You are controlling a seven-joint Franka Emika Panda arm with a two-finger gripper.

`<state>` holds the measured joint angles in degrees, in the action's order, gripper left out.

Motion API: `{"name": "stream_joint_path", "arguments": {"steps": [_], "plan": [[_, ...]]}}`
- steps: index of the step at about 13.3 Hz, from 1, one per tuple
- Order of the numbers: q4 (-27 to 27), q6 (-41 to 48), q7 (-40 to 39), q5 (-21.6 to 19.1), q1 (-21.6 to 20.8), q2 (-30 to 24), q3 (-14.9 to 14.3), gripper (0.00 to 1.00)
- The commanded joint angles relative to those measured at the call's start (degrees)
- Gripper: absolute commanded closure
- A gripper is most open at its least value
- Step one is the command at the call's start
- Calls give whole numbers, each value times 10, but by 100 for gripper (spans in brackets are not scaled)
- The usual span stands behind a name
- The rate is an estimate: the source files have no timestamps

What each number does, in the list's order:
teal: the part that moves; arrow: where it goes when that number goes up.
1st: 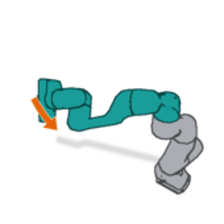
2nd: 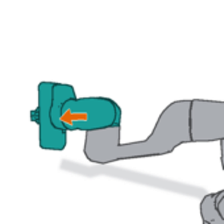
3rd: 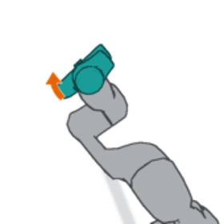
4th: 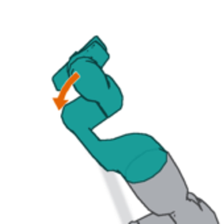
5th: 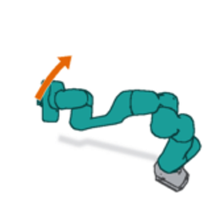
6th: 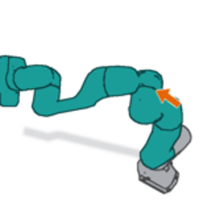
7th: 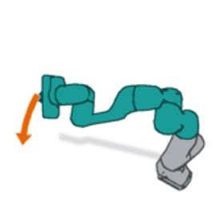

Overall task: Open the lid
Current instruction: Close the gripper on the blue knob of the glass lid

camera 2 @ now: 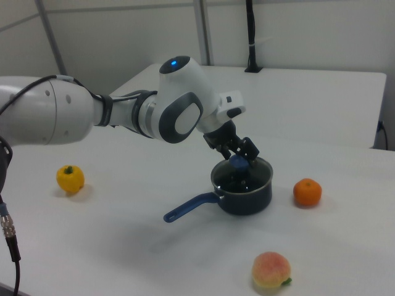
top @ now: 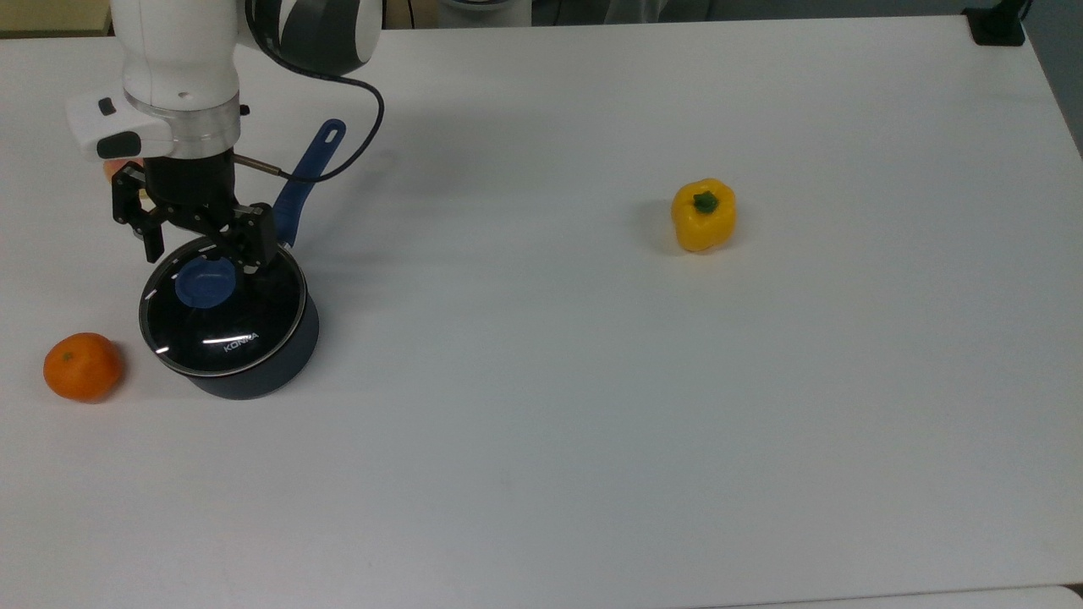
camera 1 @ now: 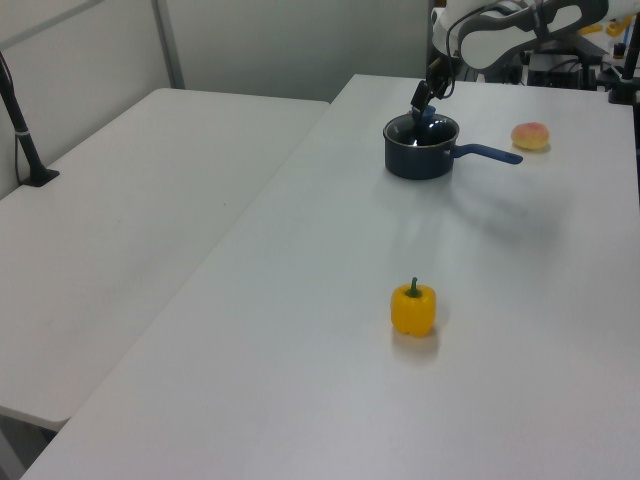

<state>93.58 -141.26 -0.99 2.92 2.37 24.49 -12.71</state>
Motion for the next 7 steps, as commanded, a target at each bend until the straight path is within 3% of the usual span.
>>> {"name": "stream_joint_path", "arguments": {"steps": [1,2,4,6,7], "plan": [[-5,-16,-2,12,2,13,0,0],[-5,-16,-3,13,3,14,0,0],[-5,-16,-2,23,2,14,1,12],[-4,-16,-1,21,3,15,1,33],[-4,-16,-1,18,3,14,1,49]]}}
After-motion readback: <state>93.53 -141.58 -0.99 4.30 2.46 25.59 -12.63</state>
